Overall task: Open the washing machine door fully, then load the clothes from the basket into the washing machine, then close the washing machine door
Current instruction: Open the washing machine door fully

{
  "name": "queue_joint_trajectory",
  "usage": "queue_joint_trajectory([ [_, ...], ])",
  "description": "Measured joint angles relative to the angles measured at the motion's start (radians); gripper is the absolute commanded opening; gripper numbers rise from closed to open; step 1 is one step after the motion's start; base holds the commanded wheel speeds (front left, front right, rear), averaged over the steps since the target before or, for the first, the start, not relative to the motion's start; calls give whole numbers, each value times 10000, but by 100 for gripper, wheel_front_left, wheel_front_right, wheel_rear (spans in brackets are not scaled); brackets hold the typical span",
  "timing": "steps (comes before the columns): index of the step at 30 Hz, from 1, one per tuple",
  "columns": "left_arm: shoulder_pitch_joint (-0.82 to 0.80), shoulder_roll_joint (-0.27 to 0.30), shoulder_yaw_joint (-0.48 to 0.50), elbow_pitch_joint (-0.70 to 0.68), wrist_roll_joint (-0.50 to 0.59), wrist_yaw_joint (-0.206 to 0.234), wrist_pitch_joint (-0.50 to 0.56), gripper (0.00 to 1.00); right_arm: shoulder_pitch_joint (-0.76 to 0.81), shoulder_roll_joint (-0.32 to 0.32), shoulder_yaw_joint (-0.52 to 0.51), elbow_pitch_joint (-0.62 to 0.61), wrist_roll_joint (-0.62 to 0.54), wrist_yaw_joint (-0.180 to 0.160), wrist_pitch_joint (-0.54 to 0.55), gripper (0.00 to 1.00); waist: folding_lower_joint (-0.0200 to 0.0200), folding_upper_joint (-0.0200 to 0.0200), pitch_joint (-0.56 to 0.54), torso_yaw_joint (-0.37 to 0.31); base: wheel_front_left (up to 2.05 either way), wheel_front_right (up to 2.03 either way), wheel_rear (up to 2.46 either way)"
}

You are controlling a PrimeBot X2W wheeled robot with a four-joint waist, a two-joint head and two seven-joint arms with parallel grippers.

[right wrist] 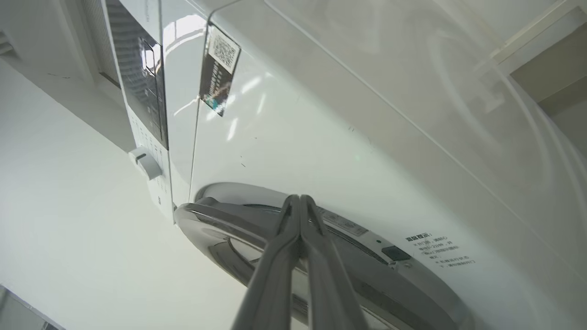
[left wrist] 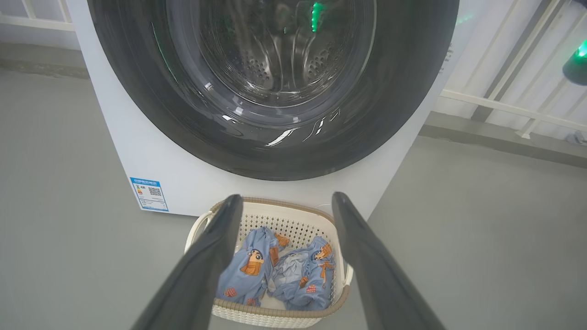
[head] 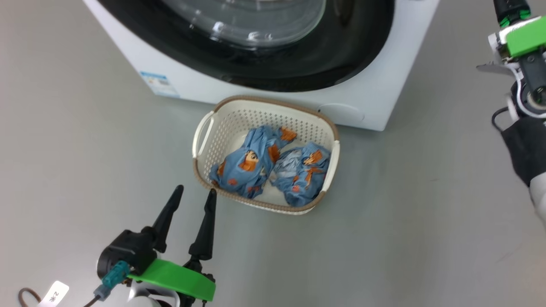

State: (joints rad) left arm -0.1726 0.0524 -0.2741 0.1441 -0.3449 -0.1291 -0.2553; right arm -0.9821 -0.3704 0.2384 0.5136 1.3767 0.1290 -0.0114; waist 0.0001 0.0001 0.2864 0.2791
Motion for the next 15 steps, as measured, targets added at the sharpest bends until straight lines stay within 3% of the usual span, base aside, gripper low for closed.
queue_joint_trajectory([
  [7, -230, -56, -198, 23, -127, 0, 0, 100, -899, -401, 558, 721, 846, 0, 1835, 0, 0, 0, 575, 449, 0, 0, 0],
  [15, -561, -130, -399, 29, -309, 0, 0, 100, -1696, -646, 617, 1269, 1528, 0, 3110, 0, 0, 0, 1077, 867, 0, 0, 0],
])
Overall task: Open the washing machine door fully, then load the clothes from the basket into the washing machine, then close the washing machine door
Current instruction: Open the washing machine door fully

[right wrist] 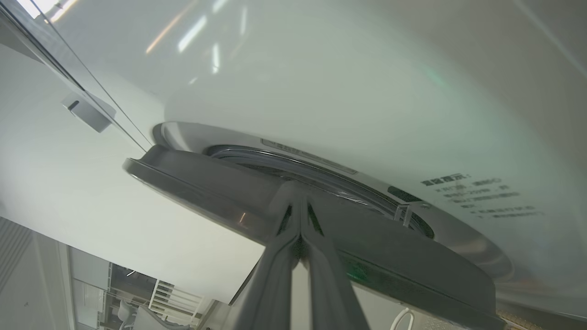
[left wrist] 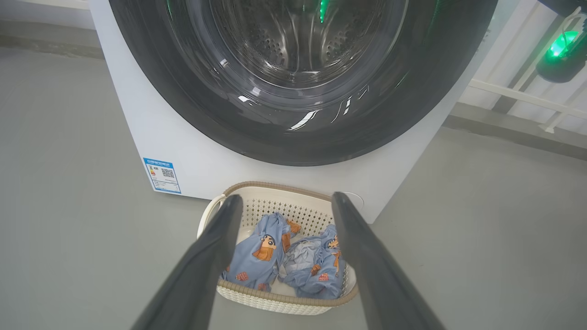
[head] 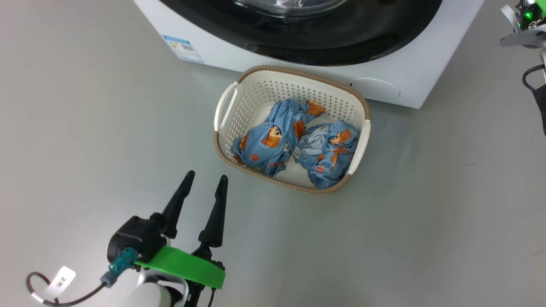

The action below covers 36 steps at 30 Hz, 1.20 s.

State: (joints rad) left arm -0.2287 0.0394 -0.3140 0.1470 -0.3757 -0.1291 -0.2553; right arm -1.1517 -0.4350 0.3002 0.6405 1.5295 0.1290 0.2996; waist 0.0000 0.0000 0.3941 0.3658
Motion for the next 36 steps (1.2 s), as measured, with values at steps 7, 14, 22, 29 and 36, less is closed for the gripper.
queue_joint_trajectory([
  [7, -33, -23, -56, 21, -23, 0, 0, 100, -444, -2, 140, 470, 161, 0, 301, 0, 0, 0, 243, 200, 0, 0, 0],
  [14, -71, -35, -240, 25, -130, 0, 0, 100, -974, -77, 355, 895, 79, 0, 506, 0, 0, 0, 431, 413, 0, 0, 0],
  [22, -271, -69, -397, 40, -330, 0, 0, 100, -1426, -69, 591, 1160, -221, 0, 493, 0, 0, 0, 594, 597, 0, 0, 0],
  [29, -272, -71, -405, 58, -337, 0, 0, 100, -1260, -88, 930, 1039, -213, -15, 750, 0, 0, 1, 404, 580, 0, 0, 0],
  [36, -262, -71, -322, 88, -263, 0, 0, 100, -499, -65, 1239, 458, -142, -15, 1012, 0, 0, 0, 35, 388, 0, 0, 0],
])
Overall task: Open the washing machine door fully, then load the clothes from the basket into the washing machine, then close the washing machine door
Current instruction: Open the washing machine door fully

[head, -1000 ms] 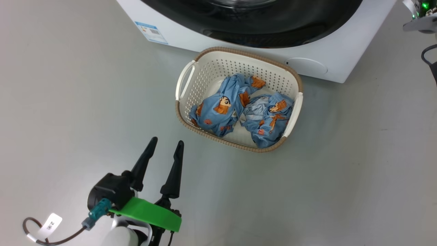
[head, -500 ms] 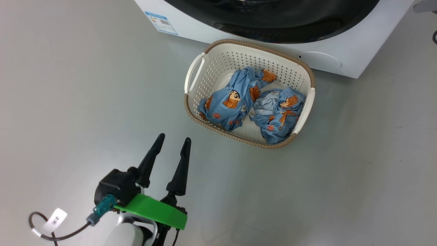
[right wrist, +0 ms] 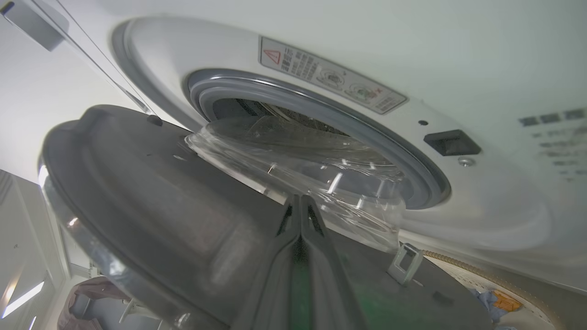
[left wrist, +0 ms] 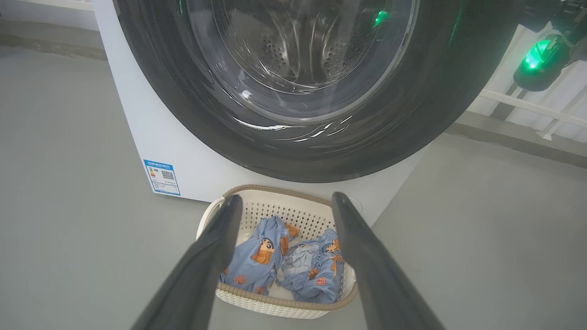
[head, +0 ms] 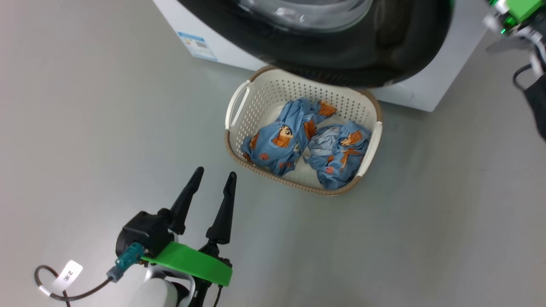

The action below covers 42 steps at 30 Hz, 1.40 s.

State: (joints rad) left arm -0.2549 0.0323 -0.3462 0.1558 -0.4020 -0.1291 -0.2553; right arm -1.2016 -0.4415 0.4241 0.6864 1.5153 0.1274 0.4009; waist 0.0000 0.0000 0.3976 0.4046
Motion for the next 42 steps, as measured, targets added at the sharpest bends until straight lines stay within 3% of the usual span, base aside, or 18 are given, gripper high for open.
queue_joint_trajectory([
  [19, 529, 90, 322, 86, 360, 0, 0, 100, 2013, 472, 940, -1135, 378, 0, 744, 0, 0, 0, -1290, -617, 0, 0, 0],
  [42, 1359, 395, 506, 113, 608, 0, 0, 100, 4224, 1557, 1898, -2652, 616, 0, 1175, 0, 0, 0, -2680, -536, 0, 0, 0],
])
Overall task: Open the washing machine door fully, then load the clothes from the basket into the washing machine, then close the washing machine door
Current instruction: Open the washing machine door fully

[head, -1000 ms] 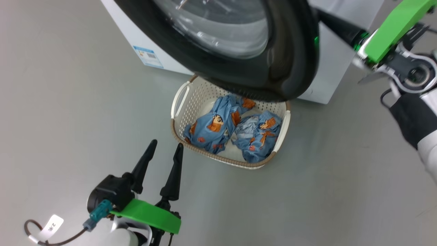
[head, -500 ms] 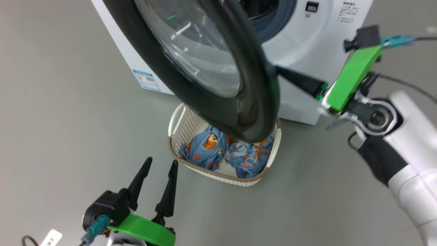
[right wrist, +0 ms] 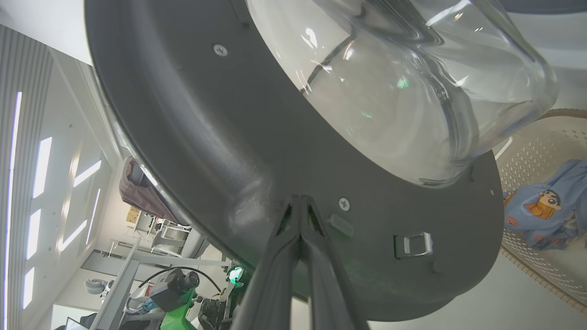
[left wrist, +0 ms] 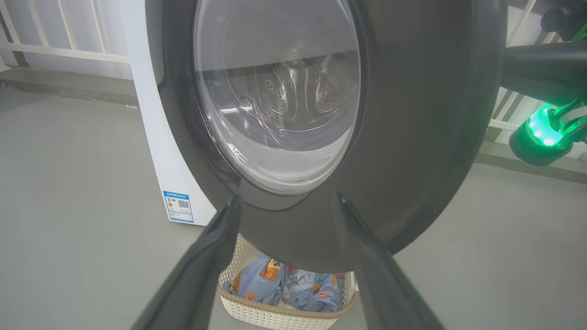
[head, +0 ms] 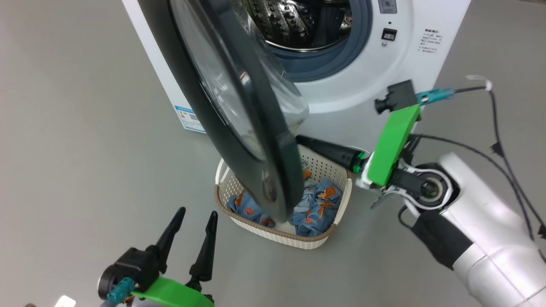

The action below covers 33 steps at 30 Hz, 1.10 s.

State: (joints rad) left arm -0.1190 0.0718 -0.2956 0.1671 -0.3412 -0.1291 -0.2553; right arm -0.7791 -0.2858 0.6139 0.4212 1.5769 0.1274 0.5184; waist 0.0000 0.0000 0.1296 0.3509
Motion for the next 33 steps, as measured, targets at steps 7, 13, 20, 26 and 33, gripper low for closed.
queue_joint_trajectory([
  [7, 207, 2, 12, 15, 29, 0, 0, 100, 265, 403, 295, -125, -2, 0, 84, 0, 0, 0, -220, 178, 0, 0, 0],
  [13, 228, 10, 23, 15, 31, 0, 0, 100, 286, 640, 428, -111, -29, 0, 81, 0, 0, 0, -334, 326, 0, 0, 0],
  [20, 379, 21, 96, 15, 31, 0, 0, 100, 430, 696, 453, -100, -153, 0, -136, 0, 0, 0, -382, 324, 0, 0, 0],
  [26, 385, 153, 105, 98, 33, 0, 0, 100, 754, 546, 412, -10, -359, 2, -963, 84, 0, 0, -497, 104, 0, 0, 0],
  [33, 402, 378, 230, 128, 33, 0, 0, 100, 1635, -2, 378, 67, -453, 2, -1860, 100, 0, 0, -645, -347, 0, 0, 0],
])
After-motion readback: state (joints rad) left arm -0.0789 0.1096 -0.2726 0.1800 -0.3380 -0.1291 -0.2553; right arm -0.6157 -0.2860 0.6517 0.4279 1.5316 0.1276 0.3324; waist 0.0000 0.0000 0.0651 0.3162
